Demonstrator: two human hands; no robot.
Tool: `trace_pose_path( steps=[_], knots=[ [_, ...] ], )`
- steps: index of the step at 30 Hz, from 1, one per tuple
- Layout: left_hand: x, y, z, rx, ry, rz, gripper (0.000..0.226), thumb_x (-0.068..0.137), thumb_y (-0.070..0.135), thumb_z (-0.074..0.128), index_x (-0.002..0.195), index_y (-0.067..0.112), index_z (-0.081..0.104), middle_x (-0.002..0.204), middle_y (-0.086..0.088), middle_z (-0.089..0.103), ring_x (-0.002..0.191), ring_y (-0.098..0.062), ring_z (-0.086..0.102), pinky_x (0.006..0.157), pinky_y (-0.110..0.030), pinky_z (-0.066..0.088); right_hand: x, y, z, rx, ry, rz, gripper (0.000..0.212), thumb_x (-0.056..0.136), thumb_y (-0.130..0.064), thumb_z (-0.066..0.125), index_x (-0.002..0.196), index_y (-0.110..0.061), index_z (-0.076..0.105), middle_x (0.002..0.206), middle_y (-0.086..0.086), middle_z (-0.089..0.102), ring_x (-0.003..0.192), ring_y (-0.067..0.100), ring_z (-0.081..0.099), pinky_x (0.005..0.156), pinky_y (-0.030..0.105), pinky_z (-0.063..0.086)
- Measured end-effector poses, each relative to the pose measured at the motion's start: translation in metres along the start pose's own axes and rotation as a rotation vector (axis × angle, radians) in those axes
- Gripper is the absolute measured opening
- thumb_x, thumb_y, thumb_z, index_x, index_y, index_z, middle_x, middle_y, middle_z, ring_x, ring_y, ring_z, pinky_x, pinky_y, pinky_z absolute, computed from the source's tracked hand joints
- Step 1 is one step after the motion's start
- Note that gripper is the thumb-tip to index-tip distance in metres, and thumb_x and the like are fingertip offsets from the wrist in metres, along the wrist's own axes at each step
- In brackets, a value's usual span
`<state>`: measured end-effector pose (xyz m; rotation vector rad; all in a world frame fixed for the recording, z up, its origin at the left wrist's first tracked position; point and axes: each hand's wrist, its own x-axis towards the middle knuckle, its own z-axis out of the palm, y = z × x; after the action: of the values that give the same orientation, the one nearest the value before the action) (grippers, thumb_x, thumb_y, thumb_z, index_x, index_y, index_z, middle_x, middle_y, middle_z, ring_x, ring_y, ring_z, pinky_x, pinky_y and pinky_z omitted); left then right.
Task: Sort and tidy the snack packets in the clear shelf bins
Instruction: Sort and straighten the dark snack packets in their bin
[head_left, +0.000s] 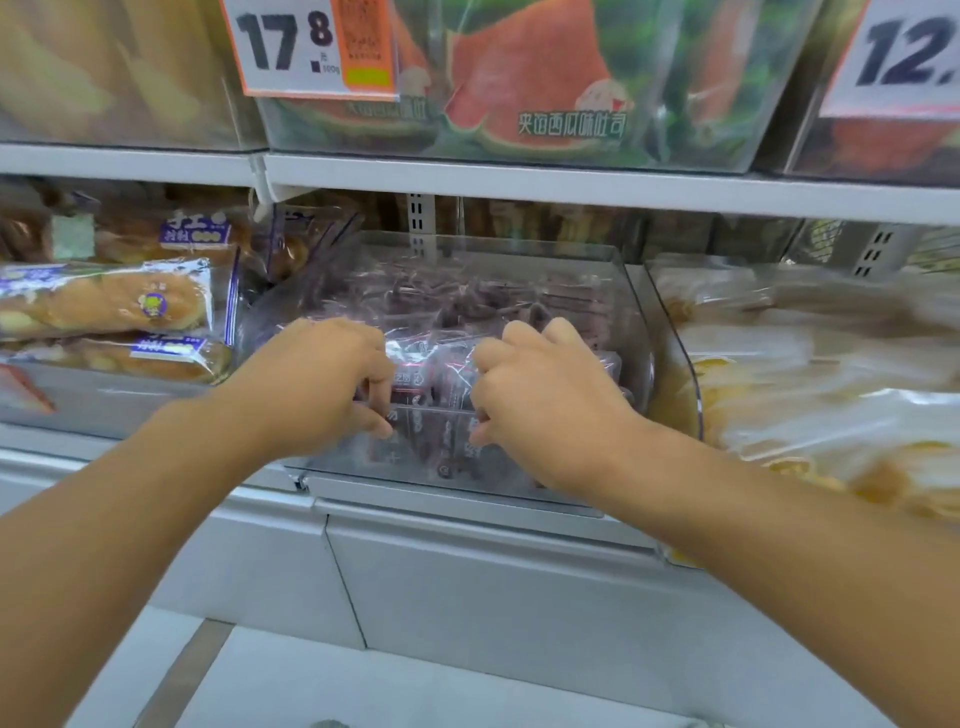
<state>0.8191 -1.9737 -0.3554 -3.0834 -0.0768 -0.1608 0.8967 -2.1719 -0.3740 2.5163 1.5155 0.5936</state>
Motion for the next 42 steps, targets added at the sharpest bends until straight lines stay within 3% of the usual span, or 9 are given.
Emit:
trace_pose_path(
  steps=[4,10,15,20,23,27,31,36,42],
  knots=[
    [0.003,0.04,-0.012,0.183,-0.108,-0.05,0.023,0.079,0.053,0.077,0.079,0.033,0.066,0.087,0.007,0.063,0.084,-0.019,0.062,0.071,-0.03,0.05,-0.022,-0.008,0.0,-0.082,0.13,-0.011,0.016,0.066,-0.012,0.077,0.074,-0.018,0.065,0.081,0.001,0.048,0.081,0.026,0.051,0.068,0.039,0.036],
    [0.0,0.139,-0.046,-0.381,0.284,0.389,0.04,0.07,0.072,0.053,0.071,0.036,0.071,0.066,0.017,0.063,0.067,-0.003,0.06,0.061,-0.032,0.051,-0.126,0.058,-0.065,0.095,0.238,0.016,0.027,0.085,-0.05,0.062,0.087,-0.023,0.064,0.077,-0.005,0.062,0.068,0.024,0.061,0.051,0.036,0.048],
    [0.02,0.203,-0.027,-0.332,0.347,0.578,0.054,0.081,0.076,0.05,0.107,0.033,0.07,0.112,0.01,0.06,0.105,-0.017,0.056,0.088,-0.046,0.052,-0.206,0.15,-0.085,0.17,0.156,0.341,0.041,0.082,-0.062,0.061,0.098,-0.027,0.074,0.09,-0.009,0.068,0.084,0.016,0.064,0.075,0.042,0.057],
    [0.043,0.235,-0.026,-0.265,0.189,0.416,0.077,0.08,0.074,0.057,0.144,0.032,0.048,0.152,0.009,0.042,0.139,-0.016,0.039,0.115,-0.036,0.032,-0.241,0.181,-0.056,0.277,-0.248,0.532,0.071,0.081,-0.056,0.071,0.145,-0.047,0.04,0.152,-0.018,0.037,0.139,0.007,0.035,0.113,0.025,0.028],
    [0.051,0.25,-0.021,-0.05,-0.003,0.365,0.096,0.082,0.079,0.043,0.158,0.038,0.001,0.168,0.007,0.003,0.153,-0.017,0.014,0.121,-0.031,0.019,-0.242,0.184,-0.054,0.243,-0.339,0.531,0.085,0.083,-0.068,0.06,0.154,-0.048,0.017,0.164,-0.017,0.015,0.15,0.009,0.016,0.121,0.028,0.017],
    [0.067,0.261,-0.019,0.134,-0.11,0.324,0.103,0.08,0.084,0.037,0.147,0.046,-0.03,0.166,-0.001,-0.021,0.155,-0.023,-0.007,0.125,-0.039,0.008,-0.228,0.171,-0.054,0.286,-0.376,0.601,0.105,0.07,-0.09,0.015,0.158,-0.037,-0.008,0.165,-0.013,-0.013,0.151,0.006,-0.015,0.125,0.042,0.0],
    [0.08,0.253,-0.025,0.057,-0.211,0.326,0.107,0.079,0.067,0.067,0.124,0.072,-0.03,0.162,0.017,-0.025,0.153,-0.013,-0.015,0.126,-0.042,0.002,-0.212,0.181,-0.052,0.276,-0.503,0.657,0.098,0.079,-0.083,0.004,0.16,-0.028,-0.002,0.168,-0.002,0.0,0.154,0.014,0.002,0.125,0.043,0.005],
    [0.085,0.249,-0.034,-0.167,-0.215,0.401,0.101,0.057,0.084,0.071,0.137,0.073,0.011,0.162,0.028,0.008,0.152,-0.006,0.011,0.124,-0.051,0.017,-0.207,0.213,-0.048,0.489,-0.214,0.692,0.05,0.097,-0.06,0.037,0.131,-0.027,0.054,0.123,-0.002,0.063,0.112,0.018,0.058,0.097,0.039,0.046],
    [0.092,0.276,-0.03,-0.425,0.122,0.264,0.07,0.08,0.083,0.039,0.136,0.041,0.041,0.138,0.016,0.054,0.121,-0.014,0.054,0.101,-0.044,0.047,-0.193,0.229,-0.033,0.474,0.032,0.592,0.008,0.082,-0.025,0.081,0.077,-0.026,0.075,0.07,-0.009,0.07,0.066,0.002,0.062,0.065,0.021,0.049]
  ],
)
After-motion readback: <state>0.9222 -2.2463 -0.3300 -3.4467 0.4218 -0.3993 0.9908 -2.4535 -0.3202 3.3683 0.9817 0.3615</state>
